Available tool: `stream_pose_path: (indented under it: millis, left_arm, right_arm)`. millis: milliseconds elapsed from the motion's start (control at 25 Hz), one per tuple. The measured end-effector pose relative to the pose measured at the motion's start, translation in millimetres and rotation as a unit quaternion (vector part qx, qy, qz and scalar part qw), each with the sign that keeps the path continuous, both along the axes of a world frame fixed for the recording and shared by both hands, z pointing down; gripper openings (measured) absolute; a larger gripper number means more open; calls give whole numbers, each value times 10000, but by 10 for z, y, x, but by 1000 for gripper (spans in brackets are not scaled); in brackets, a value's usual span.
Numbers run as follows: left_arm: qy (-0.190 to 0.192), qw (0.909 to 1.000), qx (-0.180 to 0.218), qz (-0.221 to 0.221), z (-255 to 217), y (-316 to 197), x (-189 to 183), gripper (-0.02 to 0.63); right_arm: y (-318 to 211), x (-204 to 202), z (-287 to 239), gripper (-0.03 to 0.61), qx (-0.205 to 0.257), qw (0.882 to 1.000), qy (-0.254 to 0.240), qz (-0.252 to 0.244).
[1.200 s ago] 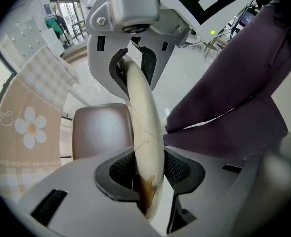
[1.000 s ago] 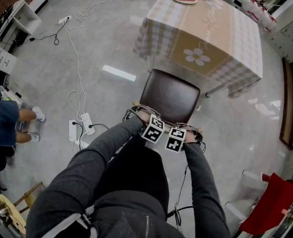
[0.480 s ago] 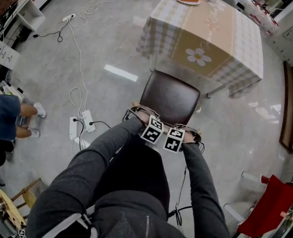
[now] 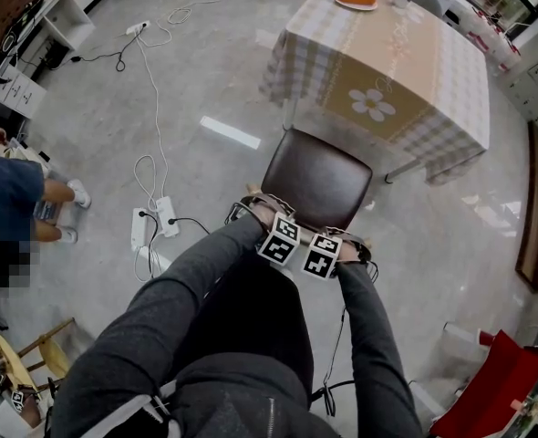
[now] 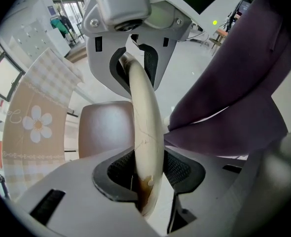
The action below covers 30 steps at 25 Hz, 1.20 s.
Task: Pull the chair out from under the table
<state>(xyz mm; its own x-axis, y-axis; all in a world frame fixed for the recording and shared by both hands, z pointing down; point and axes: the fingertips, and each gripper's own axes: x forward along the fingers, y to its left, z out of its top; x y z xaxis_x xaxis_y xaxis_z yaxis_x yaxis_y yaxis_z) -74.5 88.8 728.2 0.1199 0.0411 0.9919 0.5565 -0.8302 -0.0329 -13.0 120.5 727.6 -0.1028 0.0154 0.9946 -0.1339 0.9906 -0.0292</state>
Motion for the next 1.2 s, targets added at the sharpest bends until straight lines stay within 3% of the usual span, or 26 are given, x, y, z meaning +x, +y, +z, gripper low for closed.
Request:
stream_pose_path:
  millis: [160,520,760,840,960,1080,1200]
  left_arm:
    - [26,9998,-55,-178,-16,-43,14,158]
    - [25,9925,-571,-1078,-158,0,62,219]
    - [195,9867,-762,-1422,-386,-43,74,221]
    - [268,9849,-754,-1532,-455,-96,65,218]
    - [264,9777,-924,-1866,-596,-154,-3,183]
    - [2,9670,-1133,-2282,-734,-162,-158,160]
    - [383,9604,-910,-2605,-919,-377,-85,92]
  right_arm:
    - [5,-22,-26,129,-187,9997,-130,7]
    - [94,-47,-98,208,-420,9982,-434,31]
    - [110,78,-200,209,-544,9982,-241,111]
    - [152,77,-268,209,-735,9968,-286,118]
    - [250,-25,-426,209,-1258,9887,-756,319]
    - [16,42,-584,209,-962,9893,-897,631]
    - [-287,173,-795,208,-408,9891,-970,1033]
